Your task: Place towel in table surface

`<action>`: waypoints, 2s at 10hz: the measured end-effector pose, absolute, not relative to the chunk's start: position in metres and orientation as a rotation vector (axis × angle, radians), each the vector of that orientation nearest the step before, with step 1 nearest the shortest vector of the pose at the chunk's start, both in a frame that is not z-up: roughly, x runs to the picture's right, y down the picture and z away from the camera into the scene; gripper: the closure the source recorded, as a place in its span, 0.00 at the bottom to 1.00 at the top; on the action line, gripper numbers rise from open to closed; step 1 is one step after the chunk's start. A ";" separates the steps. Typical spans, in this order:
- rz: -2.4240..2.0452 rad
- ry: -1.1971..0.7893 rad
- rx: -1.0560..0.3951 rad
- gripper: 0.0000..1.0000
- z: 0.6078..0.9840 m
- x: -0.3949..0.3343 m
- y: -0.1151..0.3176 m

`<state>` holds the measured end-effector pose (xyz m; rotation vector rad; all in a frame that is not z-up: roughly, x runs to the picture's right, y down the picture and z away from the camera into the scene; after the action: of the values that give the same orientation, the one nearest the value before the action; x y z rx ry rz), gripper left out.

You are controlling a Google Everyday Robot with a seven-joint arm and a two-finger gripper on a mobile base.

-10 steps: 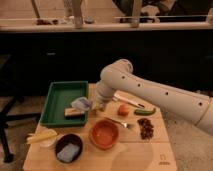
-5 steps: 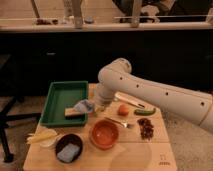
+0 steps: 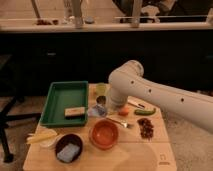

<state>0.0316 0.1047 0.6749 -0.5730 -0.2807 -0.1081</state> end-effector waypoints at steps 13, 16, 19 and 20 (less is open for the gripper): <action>0.169 -0.341 -0.570 1.00 0.660 0.133 0.194; 0.193 -0.366 -0.621 1.00 0.677 0.132 0.210; 0.217 -0.393 -0.657 1.00 0.690 0.130 0.219; 0.233 -0.401 -0.664 1.00 0.692 0.132 0.222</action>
<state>0.1317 0.2217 0.6925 -0.6642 -0.4006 0.2327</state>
